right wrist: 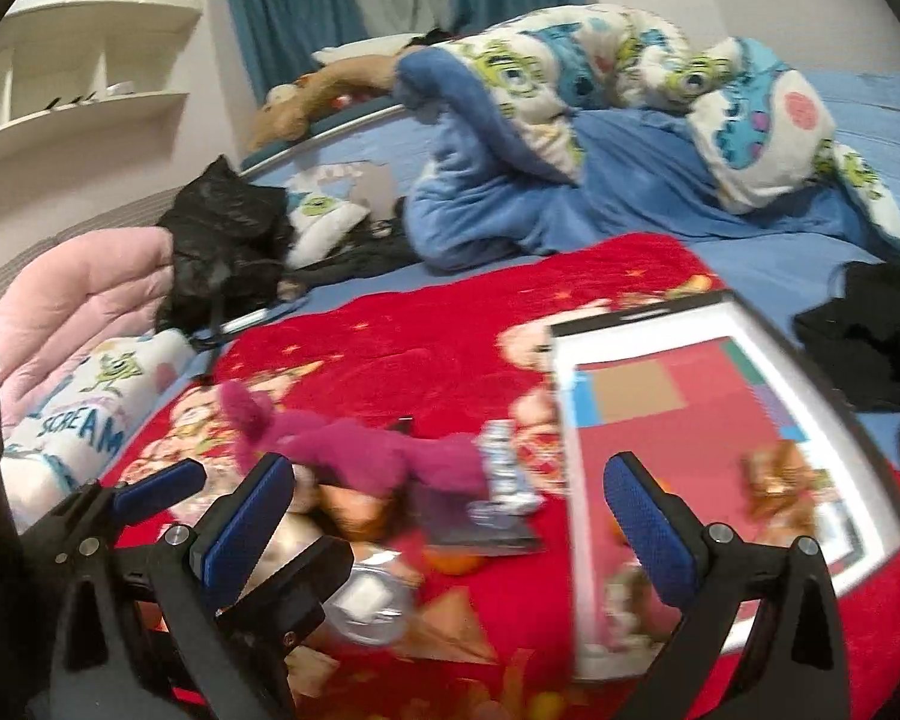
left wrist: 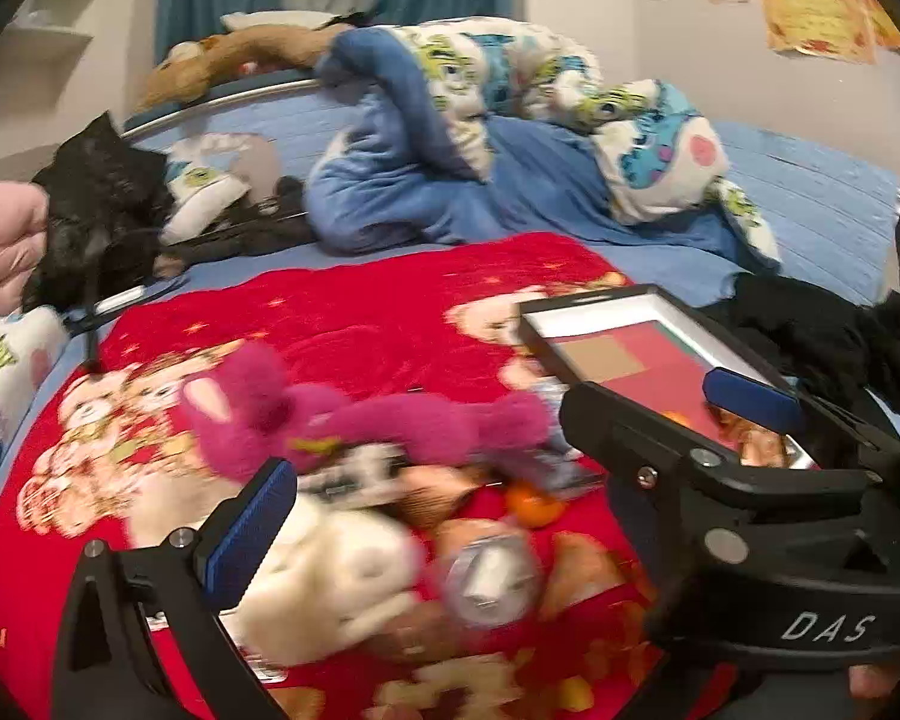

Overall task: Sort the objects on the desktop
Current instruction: 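Withdraw both tools from the box back toward the pile, then grasp the black lace scrunchie with left tool while right tool grasps the white fluffy clip, then carry the black scrunchie and the white fluffy clip over the black box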

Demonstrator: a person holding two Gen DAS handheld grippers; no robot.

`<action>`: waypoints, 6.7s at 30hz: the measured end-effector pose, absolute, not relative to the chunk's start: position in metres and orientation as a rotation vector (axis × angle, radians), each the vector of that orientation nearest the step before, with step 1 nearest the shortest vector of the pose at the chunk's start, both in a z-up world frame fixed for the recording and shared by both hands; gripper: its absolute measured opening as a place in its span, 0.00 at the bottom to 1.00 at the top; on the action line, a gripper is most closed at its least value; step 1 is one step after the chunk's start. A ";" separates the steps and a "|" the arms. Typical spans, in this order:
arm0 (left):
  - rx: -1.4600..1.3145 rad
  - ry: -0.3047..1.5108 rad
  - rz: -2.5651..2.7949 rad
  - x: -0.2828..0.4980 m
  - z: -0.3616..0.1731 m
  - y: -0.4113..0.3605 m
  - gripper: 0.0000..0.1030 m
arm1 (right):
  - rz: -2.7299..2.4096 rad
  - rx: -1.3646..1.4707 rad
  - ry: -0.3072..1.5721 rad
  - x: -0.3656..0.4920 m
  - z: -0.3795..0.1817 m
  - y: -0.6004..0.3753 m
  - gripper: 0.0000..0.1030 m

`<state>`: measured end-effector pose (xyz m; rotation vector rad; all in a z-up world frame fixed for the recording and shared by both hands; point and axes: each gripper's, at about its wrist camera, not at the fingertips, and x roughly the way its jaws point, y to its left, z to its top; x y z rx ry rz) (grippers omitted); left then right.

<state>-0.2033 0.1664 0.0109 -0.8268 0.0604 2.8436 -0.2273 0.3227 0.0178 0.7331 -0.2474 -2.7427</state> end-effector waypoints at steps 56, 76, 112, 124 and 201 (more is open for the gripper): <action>-1.425 -0.201 2.939 -0.235 -0.104 -0.058 1.00 | -2.569 1.045 -0.217 -0.279 -0.046 0.200 0.90; -1.347 -0.065 2.938 -0.233 -0.096 -0.041 0.39 | -2.453 1.014 -0.403 -0.286 -0.050 0.207 0.27; -1.014 -0.026 3.003 -0.198 -0.023 0.010 0.15 | -2.510 0.825 -0.480 -0.251 -0.004 0.251 0.27; -0.932 0.013 2.937 -0.192 -0.005 0.066 0.15 | -2.547 0.807 -0.537 -0.236 0.010 0.288 0.27; -0.854 0.014 2.573 -0.257 -0.051 0.361 0.15 | -2.971 1.016 -0.322 -0.251 -0.036 0.497 0.26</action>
